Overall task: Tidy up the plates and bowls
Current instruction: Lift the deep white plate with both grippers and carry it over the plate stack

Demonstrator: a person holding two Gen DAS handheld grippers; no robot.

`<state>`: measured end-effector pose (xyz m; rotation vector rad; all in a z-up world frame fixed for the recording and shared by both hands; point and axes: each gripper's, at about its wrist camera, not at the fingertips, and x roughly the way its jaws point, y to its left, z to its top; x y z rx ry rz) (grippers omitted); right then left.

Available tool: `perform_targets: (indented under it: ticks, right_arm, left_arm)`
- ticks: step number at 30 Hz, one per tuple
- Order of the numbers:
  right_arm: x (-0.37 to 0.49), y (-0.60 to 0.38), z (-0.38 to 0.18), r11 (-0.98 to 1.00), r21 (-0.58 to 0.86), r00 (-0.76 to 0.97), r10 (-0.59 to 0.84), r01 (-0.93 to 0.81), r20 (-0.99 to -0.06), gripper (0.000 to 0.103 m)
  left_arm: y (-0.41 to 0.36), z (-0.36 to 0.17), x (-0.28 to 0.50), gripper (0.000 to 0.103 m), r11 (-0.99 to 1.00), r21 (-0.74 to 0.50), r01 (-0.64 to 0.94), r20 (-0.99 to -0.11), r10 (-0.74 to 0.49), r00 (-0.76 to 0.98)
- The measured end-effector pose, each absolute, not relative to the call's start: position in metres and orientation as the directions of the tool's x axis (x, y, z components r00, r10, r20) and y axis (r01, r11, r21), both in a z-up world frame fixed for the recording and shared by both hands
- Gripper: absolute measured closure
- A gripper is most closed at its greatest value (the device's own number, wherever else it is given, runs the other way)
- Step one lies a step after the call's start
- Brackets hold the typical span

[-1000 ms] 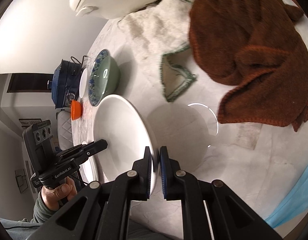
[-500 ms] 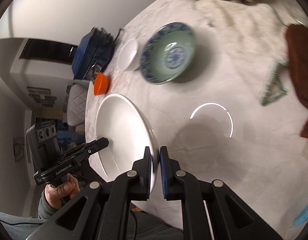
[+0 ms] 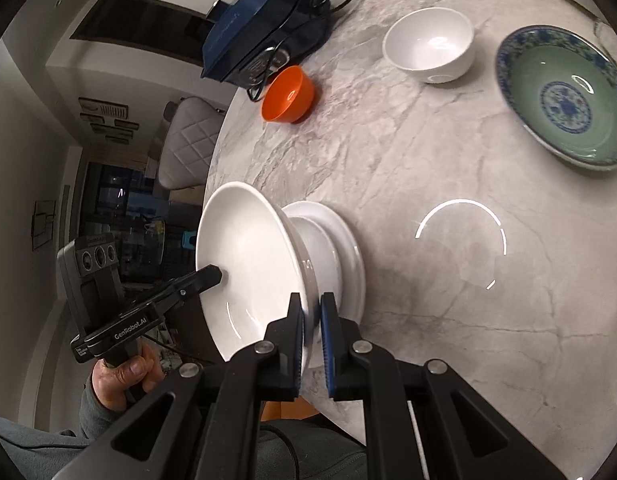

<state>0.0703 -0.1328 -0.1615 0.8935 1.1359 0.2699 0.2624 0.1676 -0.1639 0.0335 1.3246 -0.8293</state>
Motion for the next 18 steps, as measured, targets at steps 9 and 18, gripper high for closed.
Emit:
perform_targets:
  ticks: [9, 18]
  right_arm:
    - [0.102, -0.080, -0.190, 0.659, 0.708, 0.366, 0.612, 0.253, -0.701, 0.092]
    - [0.116, -0.063, -0.232, 0.691, 0.646, 0.293, 0.576, 0.324, -0.763, 0.092]
  left_arm:
    - [0.214, -0.211, 0.285, 0.098, 0.759, -0.362, 0.541, -0.899, -0.438, 0.013]
    - [0.213, -0.266, 0.294, 0.096, 0.766, -0.315, 0.560, -0.932, -0.362, -0.029]
